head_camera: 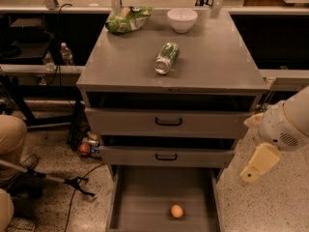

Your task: Pick orange from bottom drawer and place on counter

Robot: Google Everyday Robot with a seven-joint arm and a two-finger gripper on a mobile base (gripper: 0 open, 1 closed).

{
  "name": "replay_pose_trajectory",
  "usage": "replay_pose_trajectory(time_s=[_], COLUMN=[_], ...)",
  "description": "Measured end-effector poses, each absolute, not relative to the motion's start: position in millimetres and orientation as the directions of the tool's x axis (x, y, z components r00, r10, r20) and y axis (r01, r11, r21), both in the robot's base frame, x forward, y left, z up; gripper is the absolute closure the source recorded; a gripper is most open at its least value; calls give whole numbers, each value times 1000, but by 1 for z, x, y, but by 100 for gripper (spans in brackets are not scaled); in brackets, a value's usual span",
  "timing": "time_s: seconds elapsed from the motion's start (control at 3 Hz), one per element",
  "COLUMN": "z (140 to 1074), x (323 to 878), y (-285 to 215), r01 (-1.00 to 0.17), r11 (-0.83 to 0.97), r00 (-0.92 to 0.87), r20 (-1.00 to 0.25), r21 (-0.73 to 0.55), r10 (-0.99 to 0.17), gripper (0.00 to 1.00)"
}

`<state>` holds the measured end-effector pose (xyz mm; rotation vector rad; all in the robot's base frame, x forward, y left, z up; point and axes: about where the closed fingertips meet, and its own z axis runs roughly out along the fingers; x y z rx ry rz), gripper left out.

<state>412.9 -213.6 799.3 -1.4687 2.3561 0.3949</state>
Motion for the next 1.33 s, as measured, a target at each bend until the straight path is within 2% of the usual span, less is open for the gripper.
replay_pose_trajectory(time_s=[0.33,1.0,1.33], z=[754,747,719], x=[398,399,409], y=[-214,-215,-215], r01=[-869,-866,-866], r11=[482,483,479], r00=[-475,-479,-472], r20=[-473,-490,-545], r21=[116,128,141], r10=[-742,-728,-693], gripper=[0,0,0])
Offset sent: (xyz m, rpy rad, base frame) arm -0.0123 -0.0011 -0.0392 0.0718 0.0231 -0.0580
